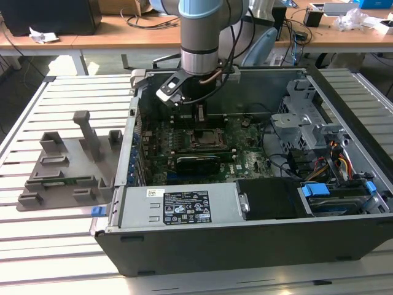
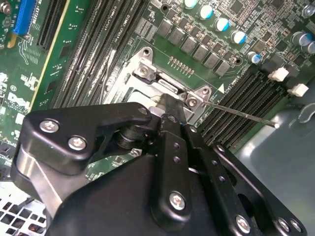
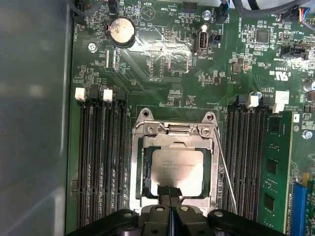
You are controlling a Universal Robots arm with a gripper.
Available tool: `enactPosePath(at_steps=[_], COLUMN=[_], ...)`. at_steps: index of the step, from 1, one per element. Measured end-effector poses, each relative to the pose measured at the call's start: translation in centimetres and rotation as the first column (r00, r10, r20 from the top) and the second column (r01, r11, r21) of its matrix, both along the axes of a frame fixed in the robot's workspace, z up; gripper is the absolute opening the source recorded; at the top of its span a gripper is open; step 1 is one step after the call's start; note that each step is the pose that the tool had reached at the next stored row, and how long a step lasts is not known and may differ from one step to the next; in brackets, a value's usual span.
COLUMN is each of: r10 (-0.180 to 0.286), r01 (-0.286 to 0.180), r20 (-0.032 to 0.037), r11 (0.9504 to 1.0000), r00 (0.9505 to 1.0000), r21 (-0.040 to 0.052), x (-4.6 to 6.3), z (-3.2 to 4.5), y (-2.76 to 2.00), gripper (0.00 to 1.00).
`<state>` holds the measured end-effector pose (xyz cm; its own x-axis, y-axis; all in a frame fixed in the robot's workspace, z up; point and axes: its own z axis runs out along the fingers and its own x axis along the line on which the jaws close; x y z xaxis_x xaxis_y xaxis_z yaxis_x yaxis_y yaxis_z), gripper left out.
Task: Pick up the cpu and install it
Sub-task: 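Close the cpu cover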
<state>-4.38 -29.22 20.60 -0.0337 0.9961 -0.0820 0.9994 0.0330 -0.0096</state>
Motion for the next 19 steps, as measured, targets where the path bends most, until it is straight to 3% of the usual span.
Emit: enactPosePath(at_steps=[3, 7, 11, 15, 19], r10=[0.000, 0.001, 0.001, 0.001, 0.001], r01=[0.000, -0.001, -0.001, -0.001, -0.001], r20=[-0.0001, 0.0000, -0.0034, -0.0063, -0.0068], r11=[1.0000, 1.0000, 1.0000, 1.0000, 1.0000], r00=[1.0000, 1.0000, 1.0000, 1.0000, 1.0000], r21=[-0.0006, -0.0009, -0.0009, -0.0008, -0.0008], x=[0.0, 1.7, 2.2, 2.4, 2.5], z=[-0.15, -0.18, 0.27, 2.91, 4.23], y=[0.00, 0.00, 0.00, 0.00, 0.00], gripper=[0.11, 0.11, 0.11, 0.11, 0.11])
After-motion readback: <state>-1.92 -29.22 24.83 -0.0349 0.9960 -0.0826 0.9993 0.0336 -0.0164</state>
